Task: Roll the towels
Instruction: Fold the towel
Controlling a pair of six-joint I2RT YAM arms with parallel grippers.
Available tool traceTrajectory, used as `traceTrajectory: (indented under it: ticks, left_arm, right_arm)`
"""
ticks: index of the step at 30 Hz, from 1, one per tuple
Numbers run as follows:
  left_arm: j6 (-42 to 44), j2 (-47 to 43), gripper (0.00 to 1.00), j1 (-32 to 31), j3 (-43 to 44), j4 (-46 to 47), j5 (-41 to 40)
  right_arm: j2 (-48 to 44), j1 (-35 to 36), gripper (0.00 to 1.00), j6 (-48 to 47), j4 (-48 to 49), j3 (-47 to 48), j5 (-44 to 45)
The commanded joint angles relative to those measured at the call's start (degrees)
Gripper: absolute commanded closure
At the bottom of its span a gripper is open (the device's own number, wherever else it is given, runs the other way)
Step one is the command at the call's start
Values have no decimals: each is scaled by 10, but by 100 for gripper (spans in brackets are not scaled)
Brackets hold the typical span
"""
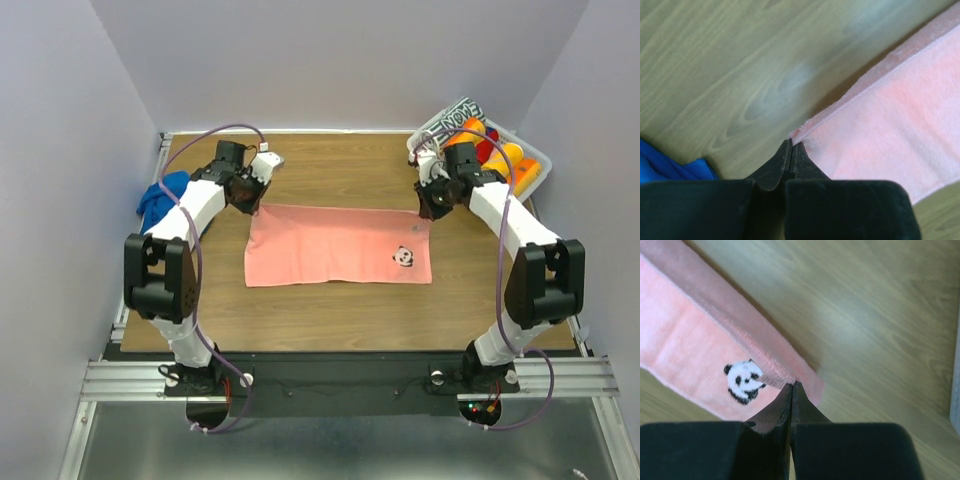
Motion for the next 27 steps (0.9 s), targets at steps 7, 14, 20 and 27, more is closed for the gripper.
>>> traceTrajectory:
  ticks: [7,14,20,27]
  left_arm:
    - [39,-124,97,-7,-161,19,21]
    - [44,-137,100,-14,-161,-15,61]
    - [61,-181,100,-20,-211,-28,35]
    - [81,-226,100,-20,-242,-56,19]
  right_arm:
    - [-46,-5,99,-52,-3,-96,-31]
    - [-39,-5,99,-54,-14,-77,-33]
    - [-70,-5,99,-86,-43,-103,-27]
    - [-100,-5,99,-121,-67,-137,-10]
